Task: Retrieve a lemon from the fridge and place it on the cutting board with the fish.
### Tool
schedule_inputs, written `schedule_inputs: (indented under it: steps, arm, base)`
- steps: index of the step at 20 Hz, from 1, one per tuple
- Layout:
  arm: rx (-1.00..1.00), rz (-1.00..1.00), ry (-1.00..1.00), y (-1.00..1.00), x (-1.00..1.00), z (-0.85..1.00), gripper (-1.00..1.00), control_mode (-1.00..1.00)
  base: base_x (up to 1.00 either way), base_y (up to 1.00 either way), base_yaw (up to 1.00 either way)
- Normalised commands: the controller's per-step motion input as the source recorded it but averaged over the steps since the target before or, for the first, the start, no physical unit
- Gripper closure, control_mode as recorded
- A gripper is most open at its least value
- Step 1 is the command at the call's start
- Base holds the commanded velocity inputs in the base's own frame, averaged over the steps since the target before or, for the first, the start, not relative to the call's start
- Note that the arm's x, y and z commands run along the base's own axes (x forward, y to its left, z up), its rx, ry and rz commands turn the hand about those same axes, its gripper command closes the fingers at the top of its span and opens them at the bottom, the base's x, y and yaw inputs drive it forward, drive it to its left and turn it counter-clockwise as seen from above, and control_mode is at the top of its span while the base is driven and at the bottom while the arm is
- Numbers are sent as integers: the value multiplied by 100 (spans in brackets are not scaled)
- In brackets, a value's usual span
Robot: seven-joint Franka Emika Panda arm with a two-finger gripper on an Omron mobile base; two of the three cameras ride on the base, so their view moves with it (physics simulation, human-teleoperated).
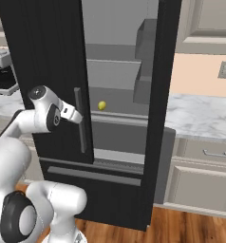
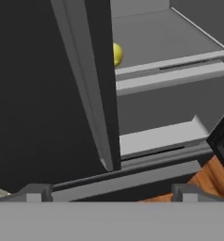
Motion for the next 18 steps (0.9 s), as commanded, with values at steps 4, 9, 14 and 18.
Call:
schedule_inputs:
  steps: [4, 9, 14, 18]
  arm:
    - [-3, 14, -6, 0, 59, -5, -100, -100]
    - [-1, 12, -10, 0, 43, 0, -100, -100]
    - [0, 0, -1, 0, 24, -2, -100, -100]
    - [0, -4, 0, 0, 15, -4, -100, -100]
  base:
    - [0, 0, 0]
    - [0, 0, 0]
    - [0, 0, 0]
    - [0, 0, 0]
